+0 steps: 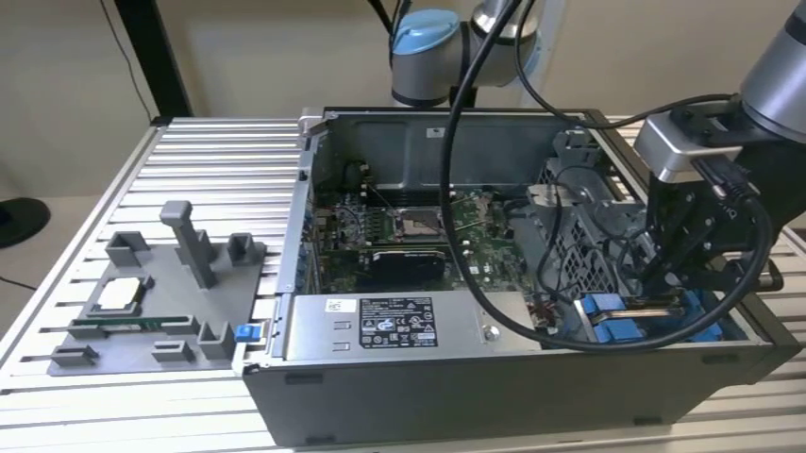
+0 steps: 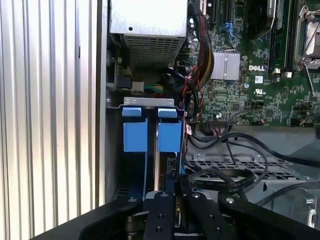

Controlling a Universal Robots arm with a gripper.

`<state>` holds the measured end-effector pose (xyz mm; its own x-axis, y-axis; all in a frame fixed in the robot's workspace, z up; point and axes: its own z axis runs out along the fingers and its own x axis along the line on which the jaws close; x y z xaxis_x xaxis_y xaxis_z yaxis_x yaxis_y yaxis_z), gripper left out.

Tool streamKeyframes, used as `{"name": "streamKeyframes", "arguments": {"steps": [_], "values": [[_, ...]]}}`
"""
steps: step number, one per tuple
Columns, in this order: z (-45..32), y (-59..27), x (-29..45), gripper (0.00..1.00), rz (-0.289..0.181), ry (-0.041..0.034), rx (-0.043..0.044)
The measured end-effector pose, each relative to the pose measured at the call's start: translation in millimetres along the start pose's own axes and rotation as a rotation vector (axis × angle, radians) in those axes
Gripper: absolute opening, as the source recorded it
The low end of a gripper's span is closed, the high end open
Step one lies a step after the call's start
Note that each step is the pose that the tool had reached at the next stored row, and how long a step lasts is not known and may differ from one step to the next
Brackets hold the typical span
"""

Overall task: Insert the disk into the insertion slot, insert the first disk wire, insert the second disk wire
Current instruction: 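Insert the second disk wire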

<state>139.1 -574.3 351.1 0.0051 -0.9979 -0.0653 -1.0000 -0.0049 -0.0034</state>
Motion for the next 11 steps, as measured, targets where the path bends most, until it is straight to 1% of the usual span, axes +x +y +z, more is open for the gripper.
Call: {"name": "streamKeyframes", "arguments": {"steps": [11], "values": [[3.5,0.0,0.0,0.00,0.002,0.0000,0.0015]]}}
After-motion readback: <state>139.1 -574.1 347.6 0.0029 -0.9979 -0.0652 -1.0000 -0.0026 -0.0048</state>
